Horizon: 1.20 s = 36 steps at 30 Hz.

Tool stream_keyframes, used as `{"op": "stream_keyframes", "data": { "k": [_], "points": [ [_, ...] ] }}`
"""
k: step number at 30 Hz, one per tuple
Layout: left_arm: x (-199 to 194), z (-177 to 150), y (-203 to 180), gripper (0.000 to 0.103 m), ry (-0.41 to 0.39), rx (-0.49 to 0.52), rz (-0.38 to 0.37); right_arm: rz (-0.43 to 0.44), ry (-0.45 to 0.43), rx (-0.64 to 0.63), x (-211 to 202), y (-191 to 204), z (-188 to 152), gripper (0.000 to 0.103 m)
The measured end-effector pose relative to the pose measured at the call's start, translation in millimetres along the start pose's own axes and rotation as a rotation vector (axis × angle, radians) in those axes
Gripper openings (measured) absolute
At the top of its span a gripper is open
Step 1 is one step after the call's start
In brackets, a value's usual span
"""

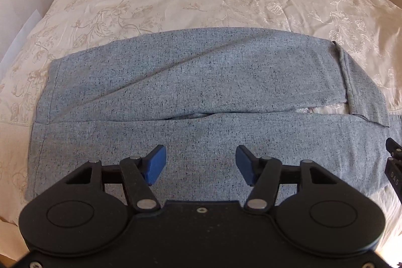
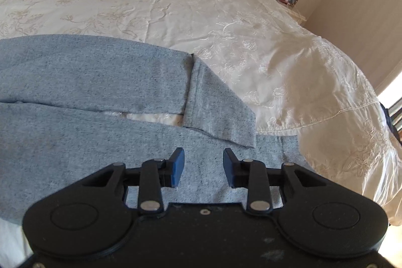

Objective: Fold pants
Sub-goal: 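Lower the right tool to the sweatpants cuff and close on it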

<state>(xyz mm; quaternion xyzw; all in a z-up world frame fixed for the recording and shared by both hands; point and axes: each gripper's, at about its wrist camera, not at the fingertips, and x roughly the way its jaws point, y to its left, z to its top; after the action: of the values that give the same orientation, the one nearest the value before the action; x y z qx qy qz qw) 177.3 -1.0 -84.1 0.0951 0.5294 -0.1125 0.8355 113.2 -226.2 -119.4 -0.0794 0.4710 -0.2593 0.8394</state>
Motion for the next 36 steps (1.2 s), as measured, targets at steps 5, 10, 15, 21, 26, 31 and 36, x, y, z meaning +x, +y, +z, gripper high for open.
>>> {"op": "stream_keyframes", "data": {
  "k": [5, 10, 15, 21, 26, 31, 36],
  "points": [
    [6, 3, -5, 0.063, 0.01, -0.024, 0.036, 0.008, 0.017, -0.095, 40, 1, 7, 0.033],
    [7, 4, -18, 0.062, 0.036, -0.068, 0.104, 0.042, -0.03, -0.198, 80, 2, 18, 0.033],
    [5, 1, -37, 0.061, 0.067, -0.143, 0.157, 0.129, -0.038, -0.29, 117, 7, 27, 0.033],
    [2, -2, -64, 0.061, 0.077, -0.174, 0.209, 0.19, -0.025, -0.358, 152, 10, 28, 0.033],
    [4, 1, -77, 0.061, 0.092, -0.194, 0.227, 0.222, -0.041, -0.409, 165, 5, 25, 0.023],
    [5, 8, -85, 0.061, 0.087, -0.201, 0.236, 0.25, -0.05, -0.381, 164, -32, 37, 0.007],
    [5, 16, -93, 0.061, 0.069, -0.199, 0.242, 0.179, -0.089, -0.316, 183, -85, 63, 0.007]
  ]
}}
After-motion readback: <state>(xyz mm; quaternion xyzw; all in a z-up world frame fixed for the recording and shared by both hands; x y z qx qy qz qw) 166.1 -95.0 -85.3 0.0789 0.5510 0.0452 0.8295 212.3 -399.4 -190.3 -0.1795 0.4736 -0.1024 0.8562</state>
